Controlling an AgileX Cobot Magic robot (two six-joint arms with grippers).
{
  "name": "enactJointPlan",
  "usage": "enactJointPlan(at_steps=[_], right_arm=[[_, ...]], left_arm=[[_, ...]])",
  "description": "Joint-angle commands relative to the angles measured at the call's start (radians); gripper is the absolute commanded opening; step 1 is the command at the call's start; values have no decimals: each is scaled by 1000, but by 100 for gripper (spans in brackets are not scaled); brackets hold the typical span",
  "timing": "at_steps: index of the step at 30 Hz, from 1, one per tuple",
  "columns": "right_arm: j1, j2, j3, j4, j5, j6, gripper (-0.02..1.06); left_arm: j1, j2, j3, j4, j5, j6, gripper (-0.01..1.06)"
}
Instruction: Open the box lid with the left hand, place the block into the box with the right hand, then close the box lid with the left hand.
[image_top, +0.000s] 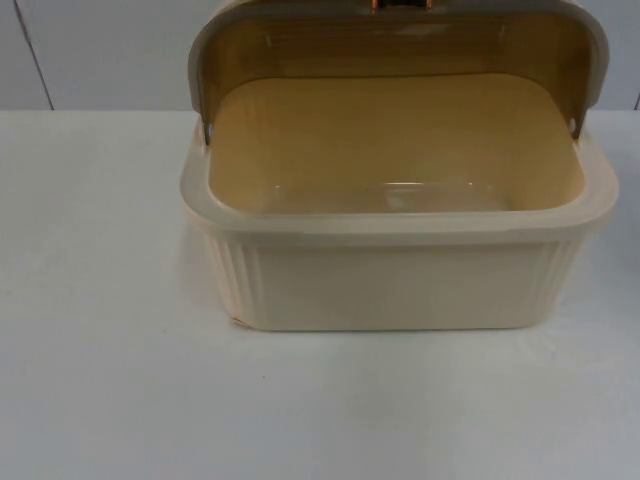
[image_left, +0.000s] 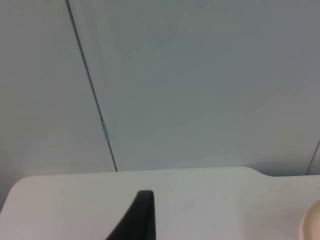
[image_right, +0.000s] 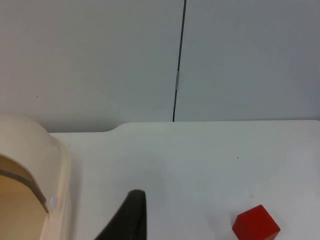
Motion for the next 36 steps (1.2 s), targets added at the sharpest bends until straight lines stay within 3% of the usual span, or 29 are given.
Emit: enactJointPlan(at_steps=[1,13,18,29,36], right_arm=[[-5,-5,-8,-1,0,1,105],[-5,-5,-8,-1,4,1,105],[-5,-5,-8,-6,4,1,105],[-5,-5,-8,-7,26,1,105],[-5,-5,-8,-7,28,1,105]], left_arm=[[0,4,5,-14,9,-9,104],[0,0,5,-46,14,46,104],[0,-6,5,-131,1,46,104],[0,-83,5,-352,28,322,104],[0,-102,5,-353,3,315,104]])
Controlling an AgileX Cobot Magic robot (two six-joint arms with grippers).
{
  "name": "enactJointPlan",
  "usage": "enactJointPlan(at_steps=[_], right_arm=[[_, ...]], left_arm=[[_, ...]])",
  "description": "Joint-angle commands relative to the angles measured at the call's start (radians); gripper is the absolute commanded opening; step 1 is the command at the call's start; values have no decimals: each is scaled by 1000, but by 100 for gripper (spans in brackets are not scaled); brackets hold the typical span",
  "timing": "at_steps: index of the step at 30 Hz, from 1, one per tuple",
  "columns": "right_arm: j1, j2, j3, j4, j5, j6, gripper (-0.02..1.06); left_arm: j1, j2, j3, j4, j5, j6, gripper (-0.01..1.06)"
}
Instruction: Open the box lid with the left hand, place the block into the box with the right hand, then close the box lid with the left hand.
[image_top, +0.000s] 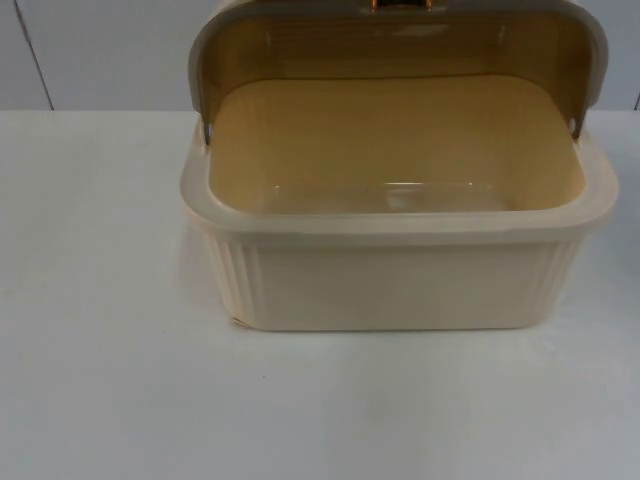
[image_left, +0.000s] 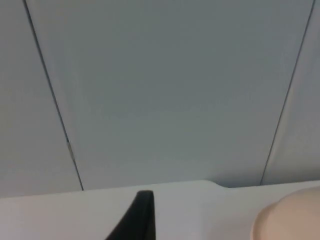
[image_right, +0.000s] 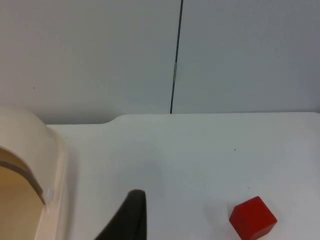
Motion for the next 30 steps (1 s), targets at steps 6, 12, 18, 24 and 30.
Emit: enactJointPlan(at_steps=[6,12,18,24,30], right_arm=[[-5,-4,-8,-24,-32,5,105],[-5,-4,-8,-26,-33,31,105],[-5,-4,-8,-25,-25,31,105],[-5,-2,-8,-25,-17,31,105],[-5,88,-23,-25,17,31,105]], left_arm=[[3,-1,5,9,16,4,104],[3,-29,5,27,45,-61,104],[3,-82,5,95,59,-82,104],[3,-96,5,217,87,-207,104],[3,-124,5,241,105,-218,104]])
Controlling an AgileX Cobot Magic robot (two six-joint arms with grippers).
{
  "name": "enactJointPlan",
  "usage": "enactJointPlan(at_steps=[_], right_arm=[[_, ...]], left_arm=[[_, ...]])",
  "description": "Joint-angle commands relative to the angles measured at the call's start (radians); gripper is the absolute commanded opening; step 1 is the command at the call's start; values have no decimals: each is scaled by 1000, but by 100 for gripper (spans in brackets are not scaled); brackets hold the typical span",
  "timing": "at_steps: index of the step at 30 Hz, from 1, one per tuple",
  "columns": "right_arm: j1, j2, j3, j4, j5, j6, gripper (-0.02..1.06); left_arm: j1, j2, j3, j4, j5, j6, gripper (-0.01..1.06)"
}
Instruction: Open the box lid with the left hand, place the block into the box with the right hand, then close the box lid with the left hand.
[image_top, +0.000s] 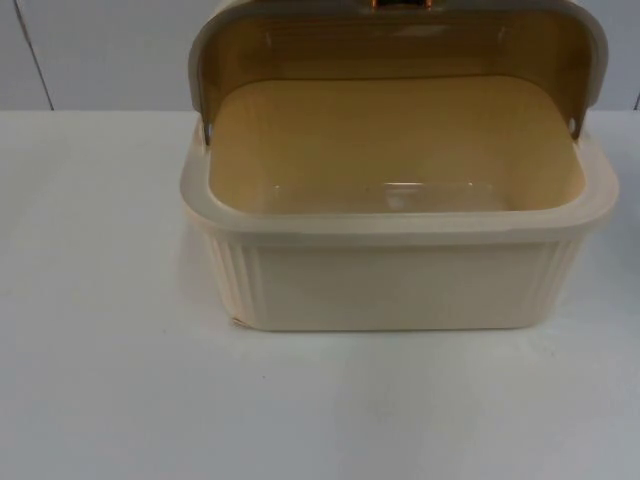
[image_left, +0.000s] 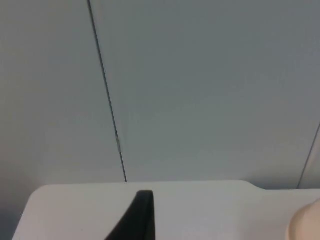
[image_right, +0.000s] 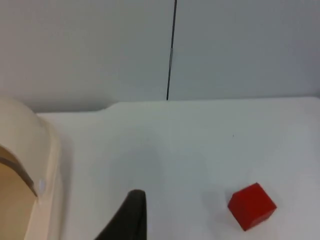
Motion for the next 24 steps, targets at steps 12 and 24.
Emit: enactJointPlan(at_steps=[12,24], right_arm=[[-113,425,-332,374,43,-335,105],[-346,565,-323,468,-41,-533,105]], left_arm=[[3,-35,5,21,13,0,104],[3,-33,5,50,27,0,104]])
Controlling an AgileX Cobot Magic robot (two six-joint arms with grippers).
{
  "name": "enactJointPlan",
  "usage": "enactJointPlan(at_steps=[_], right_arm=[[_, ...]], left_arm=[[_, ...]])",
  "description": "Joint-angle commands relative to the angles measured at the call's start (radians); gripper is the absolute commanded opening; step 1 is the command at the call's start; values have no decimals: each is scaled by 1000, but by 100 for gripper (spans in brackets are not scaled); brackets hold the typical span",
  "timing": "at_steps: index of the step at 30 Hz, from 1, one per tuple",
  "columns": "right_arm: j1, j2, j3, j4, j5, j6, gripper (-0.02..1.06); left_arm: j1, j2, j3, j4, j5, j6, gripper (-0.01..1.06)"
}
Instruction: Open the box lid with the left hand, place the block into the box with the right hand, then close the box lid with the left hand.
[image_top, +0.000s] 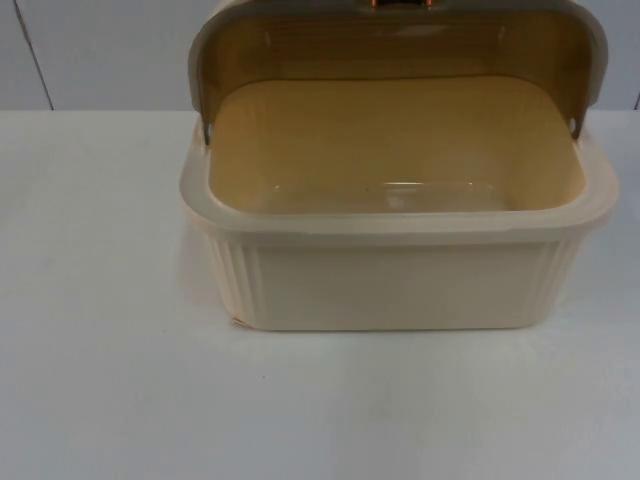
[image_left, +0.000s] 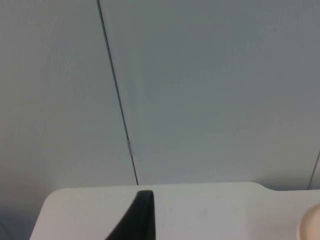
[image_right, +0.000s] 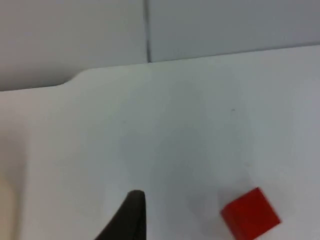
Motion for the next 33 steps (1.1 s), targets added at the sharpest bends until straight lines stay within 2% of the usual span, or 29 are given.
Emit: enactJointPlan(at_steps=[1,8,9,12,13,15,16,23,30,33], right_arm=[[-30,33,8,11,-43,-94,105],[-68,160,6,38,-56,-204,105],[-85,192,6,65,-54,-250,105],[-143,282,6,238,-54,-444,105],[-143,282,6,238,-54,-444,105],[-171,341,4,302,-67,-554,105],[-180,366,-2,302,-77,-574,105],[-189,555,-137,300,-86,-586,105],[-179,663,-210,298,-106,-588,105],[-175,711,-217,299,-91,-643,105]], left_arm=[[3,-3,5,18,0,-2,104],[3,-3,5,23,-2,-2,104],[3,-2,5,25,-2,-2,104],[3,6,5,25,-2,-2,104],[3,6,5,25,-2,-2,104],[3,15,5,20,-2,-2,104],[3,26,5,20,-2,-2,104],[3,67,5,17,-2,-2,104],[3,68,5,17,-2,-5,104],[3,68,5,17,-2,-5,104]])
